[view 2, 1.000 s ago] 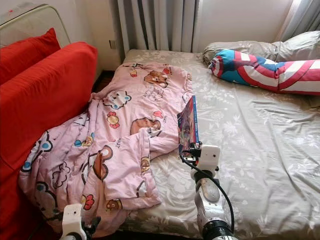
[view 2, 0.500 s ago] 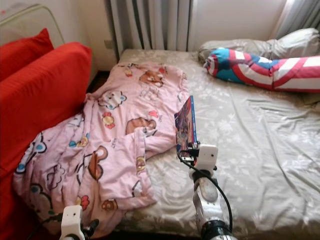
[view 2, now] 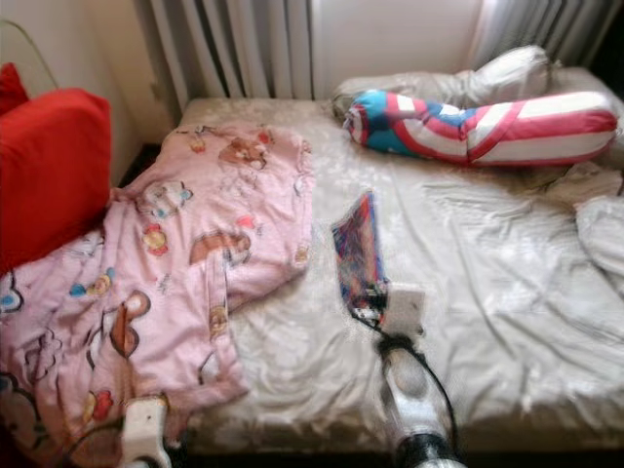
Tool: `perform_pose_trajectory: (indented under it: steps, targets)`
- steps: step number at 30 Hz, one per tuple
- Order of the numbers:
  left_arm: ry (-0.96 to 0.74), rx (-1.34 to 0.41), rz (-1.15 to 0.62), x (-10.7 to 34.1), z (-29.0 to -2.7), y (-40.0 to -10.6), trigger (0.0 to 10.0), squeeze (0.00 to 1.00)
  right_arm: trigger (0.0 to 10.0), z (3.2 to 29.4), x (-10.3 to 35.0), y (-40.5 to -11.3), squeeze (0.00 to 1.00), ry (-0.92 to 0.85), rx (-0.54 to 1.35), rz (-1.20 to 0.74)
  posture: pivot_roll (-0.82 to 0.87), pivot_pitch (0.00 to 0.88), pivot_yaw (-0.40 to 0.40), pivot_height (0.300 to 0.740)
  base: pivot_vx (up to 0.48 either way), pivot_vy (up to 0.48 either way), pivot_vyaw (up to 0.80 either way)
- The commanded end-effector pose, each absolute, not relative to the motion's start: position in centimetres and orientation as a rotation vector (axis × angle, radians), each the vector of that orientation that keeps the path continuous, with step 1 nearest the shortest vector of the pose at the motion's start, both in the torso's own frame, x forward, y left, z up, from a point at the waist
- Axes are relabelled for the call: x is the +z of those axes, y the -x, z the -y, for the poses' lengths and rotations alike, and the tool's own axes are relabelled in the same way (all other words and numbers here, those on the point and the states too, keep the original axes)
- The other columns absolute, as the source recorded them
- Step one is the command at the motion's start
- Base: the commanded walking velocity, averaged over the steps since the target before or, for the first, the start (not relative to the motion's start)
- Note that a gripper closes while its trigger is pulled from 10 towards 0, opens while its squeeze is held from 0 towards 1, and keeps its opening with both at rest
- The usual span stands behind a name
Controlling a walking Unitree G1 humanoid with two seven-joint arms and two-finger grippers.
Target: Clean up the room
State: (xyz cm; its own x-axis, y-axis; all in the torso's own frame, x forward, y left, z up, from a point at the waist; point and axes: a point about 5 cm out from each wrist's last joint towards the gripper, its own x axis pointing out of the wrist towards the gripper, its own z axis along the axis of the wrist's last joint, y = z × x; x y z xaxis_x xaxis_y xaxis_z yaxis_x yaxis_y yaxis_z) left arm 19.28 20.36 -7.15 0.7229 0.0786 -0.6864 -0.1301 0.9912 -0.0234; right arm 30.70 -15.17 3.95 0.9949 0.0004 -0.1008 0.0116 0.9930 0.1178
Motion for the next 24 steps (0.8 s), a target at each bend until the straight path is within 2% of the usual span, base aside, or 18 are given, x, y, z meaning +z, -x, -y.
perform_pose_trajectory:
  steps: [1,24]
  targets:
    - [0.051,0.117,-0.769,-7.26,-20.88,-18.93,10.0,0.0,10.0,14.36,5.09,-31.36,0.0,-0.118,0.022,-0.046,0.12,0.069,-0.02,0.738,0.0,-0.326,0.0]
    - [0.052,0.114,-0.752,-7.1,-20.76,-19.21,10.0,0.0,10.0,14.43,5.13,-31.36,0.0,-0.111,0.013,-0.039,0.12,0.069,-0.018,0.738,0.0,-0.326,0.0]
